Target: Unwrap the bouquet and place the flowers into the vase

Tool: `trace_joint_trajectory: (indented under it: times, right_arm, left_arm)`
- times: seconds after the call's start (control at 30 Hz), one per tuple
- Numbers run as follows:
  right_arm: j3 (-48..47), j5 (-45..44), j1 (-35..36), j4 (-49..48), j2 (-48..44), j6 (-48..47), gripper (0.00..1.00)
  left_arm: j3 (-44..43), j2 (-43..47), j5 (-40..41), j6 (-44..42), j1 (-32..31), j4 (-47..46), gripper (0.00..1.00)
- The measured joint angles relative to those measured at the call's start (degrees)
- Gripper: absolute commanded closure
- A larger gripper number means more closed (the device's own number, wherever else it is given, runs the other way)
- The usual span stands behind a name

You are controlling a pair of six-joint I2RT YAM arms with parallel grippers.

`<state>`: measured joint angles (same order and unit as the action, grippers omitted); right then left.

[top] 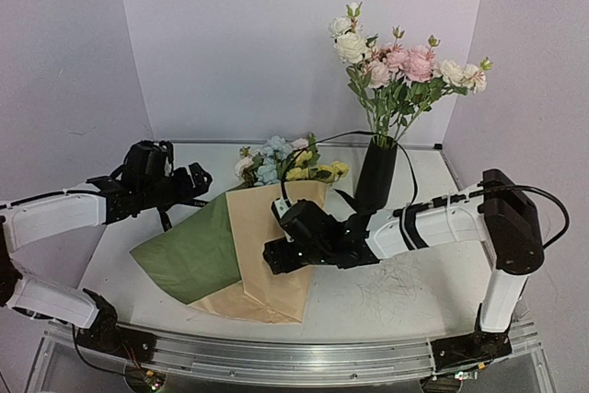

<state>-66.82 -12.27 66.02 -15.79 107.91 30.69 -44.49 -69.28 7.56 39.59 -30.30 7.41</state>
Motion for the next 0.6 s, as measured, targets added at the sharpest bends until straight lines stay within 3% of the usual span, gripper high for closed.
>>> trace_joint_trajectory:
  times: [0.2,0.47,0.6]
  right_arm:
    - [3.7,-5.4,0.0,0.4,-3.2,3.2,0.25]
    - [5.7,-10.3,0.0,0.4,-5.6,5.4,0.25]
    - [5.9,-11.7,0.0,0.4,-6.2,5.3,0.26]
  left_arm:
    - [0.4,-9.1,-11.0,1.0,0.4,-4.1,0.08]
    - [0.4,-19.1,-17.1,0.6,0.4,-7.7,0.18]
    - [-0.1,-21.7,-20.9,0.0,0.4,-11.3,0.36]
